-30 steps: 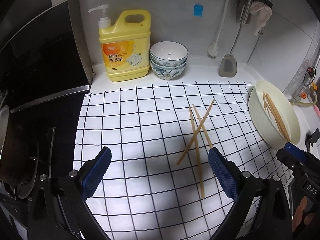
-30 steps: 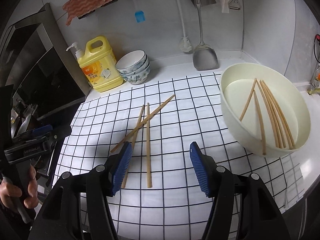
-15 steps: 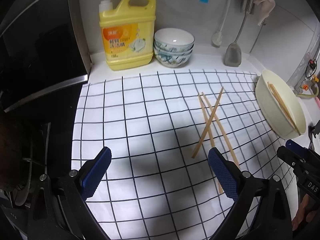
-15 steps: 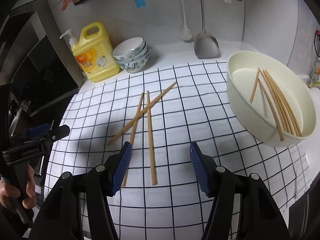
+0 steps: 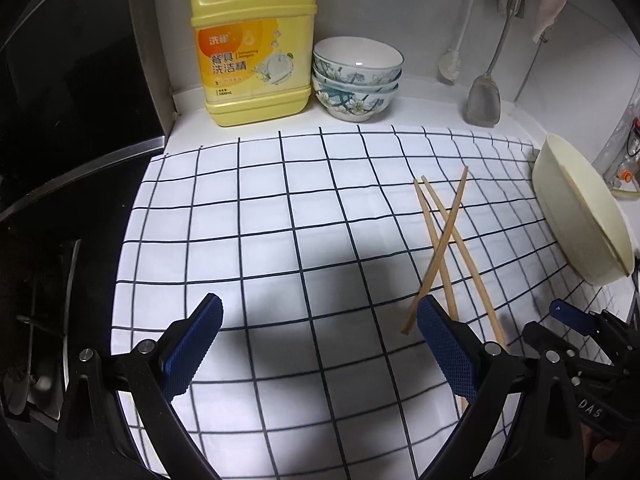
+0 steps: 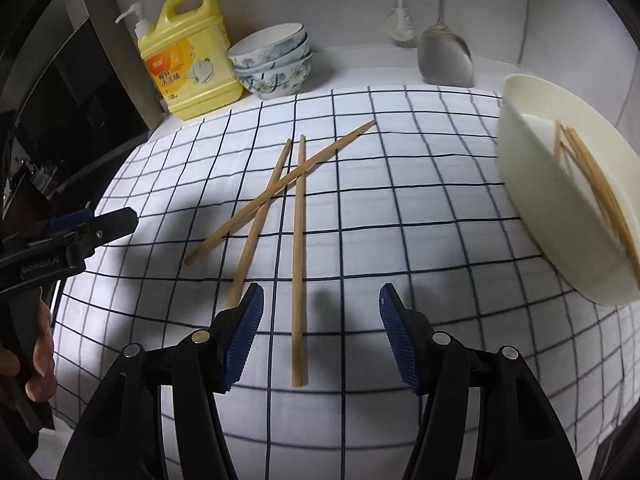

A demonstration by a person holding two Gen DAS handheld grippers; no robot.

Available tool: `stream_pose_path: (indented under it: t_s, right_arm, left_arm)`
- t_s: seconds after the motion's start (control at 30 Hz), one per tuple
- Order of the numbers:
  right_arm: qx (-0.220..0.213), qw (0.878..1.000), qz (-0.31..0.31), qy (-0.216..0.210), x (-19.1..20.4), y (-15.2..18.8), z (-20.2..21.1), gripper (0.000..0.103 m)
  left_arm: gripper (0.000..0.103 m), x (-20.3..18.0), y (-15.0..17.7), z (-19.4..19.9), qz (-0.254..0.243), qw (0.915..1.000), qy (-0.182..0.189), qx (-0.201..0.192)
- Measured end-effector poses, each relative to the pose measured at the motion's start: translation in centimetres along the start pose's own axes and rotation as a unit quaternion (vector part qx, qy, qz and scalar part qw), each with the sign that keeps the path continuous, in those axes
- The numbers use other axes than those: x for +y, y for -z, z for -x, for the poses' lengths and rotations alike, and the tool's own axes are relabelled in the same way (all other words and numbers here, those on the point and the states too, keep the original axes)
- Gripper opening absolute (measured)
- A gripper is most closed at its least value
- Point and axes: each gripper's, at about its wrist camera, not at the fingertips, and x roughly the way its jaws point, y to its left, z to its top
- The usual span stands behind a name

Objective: Organize utensils
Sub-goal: 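Move the right tool back over the last chopsticks on the mat, then lower the right tool onto a wooden chopstick and close it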

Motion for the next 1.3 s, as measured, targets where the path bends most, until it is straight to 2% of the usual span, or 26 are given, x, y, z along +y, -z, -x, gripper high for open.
stream_pose_path:
  t_s: [0.33,0.5,0.73,0.83,1.1,1.13,1.3]
  right_arm:
    - [-0.005,0.999,0.031,0.024,0.9,-0.3,-2.6,0.058]
    - [-0.003,0.999,0.031,0.023,0.9,-0.3,-3.1,0.058]
    - [0.002,0.999,0.043,0.030,1.1,0.0,-3.8,0.057]
    - [-0.006,0.997,0.061,0.036,1.6,0.1,-3.9,0.048]
    - [-0.016,0.997,0.066,0.044,1.0,-0.2,-4.0,0.011]
    - [-0.016,0.997,0.065,0.046,0.8,-0.3,-4.0,0.009]
    - [-0.017,0.997,0.053,0.054,0.0,-0.5,-3.9,0.008]
  left_arm:
    - [0.096,-1.3,-0.5,-2.3,-0.023,0.9997,-0.007,-0.003]
    - [0.096,-2.1,-0.9,-3.7,-0.037,0.9992,0.011,0.007]
    - [0.096,-3.0,-0.9,-4.4,-0.068,0.9975,0.016,0.005]
    - [0.096,-3.2,-1.0,-4.6,-0.070,0.9973,0.023,0.006]
    - [0.096,-4.6,-1.1,-4.9,-0.099,0.9942,0.041,-0.003]
    - [0.096,-4.7,-1.1,-5.0,-0.100,0.9941,0.044,-0.003]
    - [0.096,-5.9,-1.2,-5.5,-0.113,0.9925,0.047,-0.003]
